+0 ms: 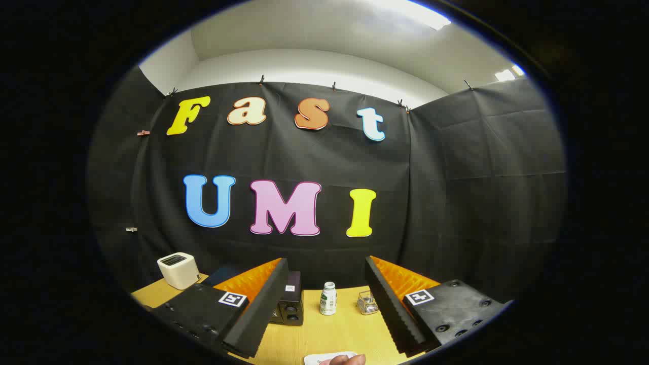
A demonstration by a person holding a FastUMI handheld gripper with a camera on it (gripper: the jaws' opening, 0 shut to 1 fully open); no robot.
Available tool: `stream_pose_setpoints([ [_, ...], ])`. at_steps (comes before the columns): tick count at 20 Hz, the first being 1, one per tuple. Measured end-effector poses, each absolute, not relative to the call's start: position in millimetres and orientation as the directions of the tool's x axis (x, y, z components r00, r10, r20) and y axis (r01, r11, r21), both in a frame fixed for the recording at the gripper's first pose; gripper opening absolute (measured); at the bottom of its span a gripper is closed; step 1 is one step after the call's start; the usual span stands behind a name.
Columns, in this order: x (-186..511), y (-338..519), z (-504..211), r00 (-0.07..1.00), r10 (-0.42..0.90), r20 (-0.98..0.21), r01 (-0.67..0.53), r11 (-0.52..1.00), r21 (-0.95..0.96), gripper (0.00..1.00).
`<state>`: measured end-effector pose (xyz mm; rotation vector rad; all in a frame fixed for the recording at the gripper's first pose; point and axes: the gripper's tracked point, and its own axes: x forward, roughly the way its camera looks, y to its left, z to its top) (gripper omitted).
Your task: Open the toaster oven, put the food inside, and close the toaster oven door.
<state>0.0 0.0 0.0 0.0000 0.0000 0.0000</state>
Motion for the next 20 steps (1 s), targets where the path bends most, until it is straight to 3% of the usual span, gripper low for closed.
stream_pose_setpoints([
  [20,0.1,0.5,-1.9,1.0,-0.006,-0.018,0.006,1.0,0.024,0.97],
])
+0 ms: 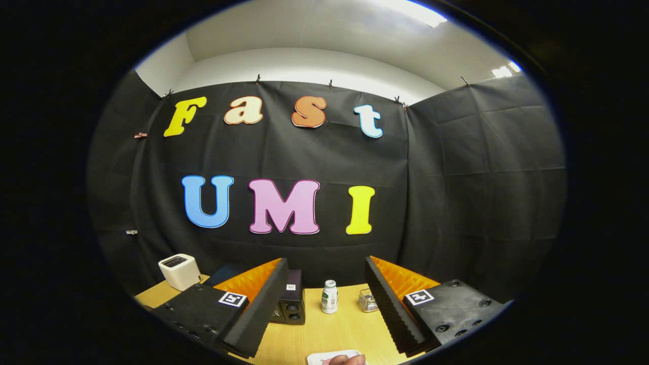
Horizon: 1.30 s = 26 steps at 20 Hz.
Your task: Open the toaster oven, put the food inside, and close the toaster oven door.
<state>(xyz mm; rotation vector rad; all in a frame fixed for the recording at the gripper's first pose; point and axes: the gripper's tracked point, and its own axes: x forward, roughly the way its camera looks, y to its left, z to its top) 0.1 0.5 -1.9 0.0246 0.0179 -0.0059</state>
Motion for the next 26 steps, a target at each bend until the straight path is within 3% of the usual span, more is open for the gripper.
stream_pose_setpoints([
  [11,41,88,-17,0.996,0.074,-0.039,-0.071,0.995,0.074,0.98],
  [20,91,213,-141,0.931,0.184,-0.316,-0.127,0.973,0.194,0.98],
  [26,135,244,-228,0.884,0.145,-0.443,-0.12,0.989,0.084,0.99],
])
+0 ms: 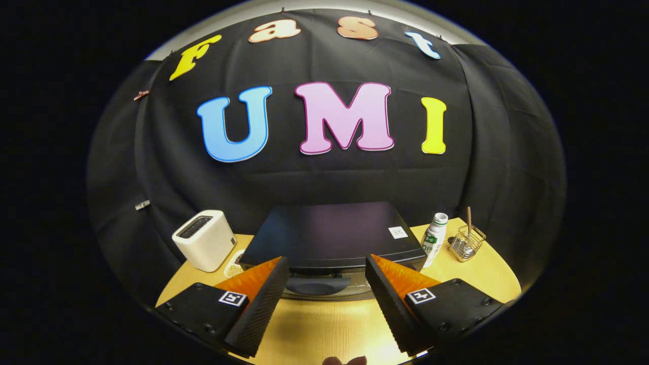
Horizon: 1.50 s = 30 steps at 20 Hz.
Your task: Open the toaster oven, put the food inside, and close the toaster oven door.
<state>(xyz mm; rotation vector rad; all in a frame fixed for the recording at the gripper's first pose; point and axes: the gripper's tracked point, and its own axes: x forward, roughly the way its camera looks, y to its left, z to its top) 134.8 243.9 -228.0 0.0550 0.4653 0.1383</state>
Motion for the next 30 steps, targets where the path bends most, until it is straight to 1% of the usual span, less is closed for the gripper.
stream_pose_setpoints([
  [4,152,260,-267,0.853,0.128,-0.506,-0.094,0.991,0.091,0.98],
  [10,160,278,-298,0.821,0.109,-0.56,-0.09,0.994,0.062,0.98],
  [14,165,282,-303,0.822,0.098,-0.561,-0.081,0.995,0.054,0.99],
  [17,162,281,-303,0.825,0.107,-0.556,-0.114,0.993,0.022,0.98],
  [20,146,278,-307,0.811,0.106,-0.576,-0.095,0.994,0.049,0.98],
  [26,97,274,-320,0.812,0.104,-0.574,-0.109,0.994,0.026,0.99],
  [30,68,271,-338,0.793,0.102,-0.6,-0.12,0.993,0.011,0.99],
])
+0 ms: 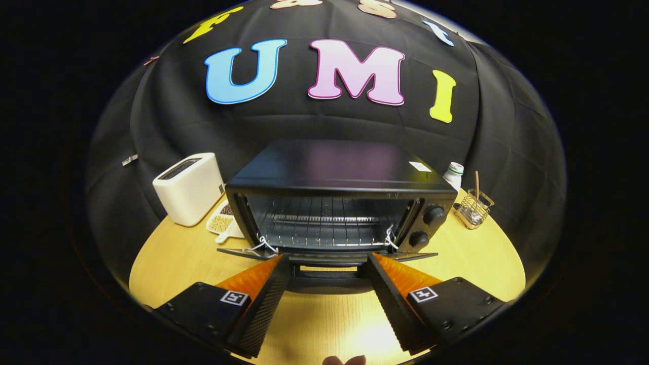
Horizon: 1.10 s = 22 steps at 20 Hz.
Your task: Open the toaster oven, put the food inside, and close the toaster oven door.
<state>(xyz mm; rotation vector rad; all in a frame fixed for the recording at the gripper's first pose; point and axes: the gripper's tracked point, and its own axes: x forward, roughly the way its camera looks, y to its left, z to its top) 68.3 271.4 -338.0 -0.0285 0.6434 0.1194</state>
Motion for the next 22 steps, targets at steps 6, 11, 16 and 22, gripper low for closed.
stream_pose_setpoints([
  [6,26,270,-378,0.714,0.096,-0.693,-0.126,0.992,0.007,0.99],
  [11,-4,271,-405,0.645,0.112,-0.756,-0.169,0.986,0.002,0.99],
  [16,-14,266,-396,0.614,0.167,-0.771,-0.191,0.98,0.059,0.98],
  [22,-27,236,-344,0.58,0.288,-0.762,-0.276,0.949,0.148,0.98],
])
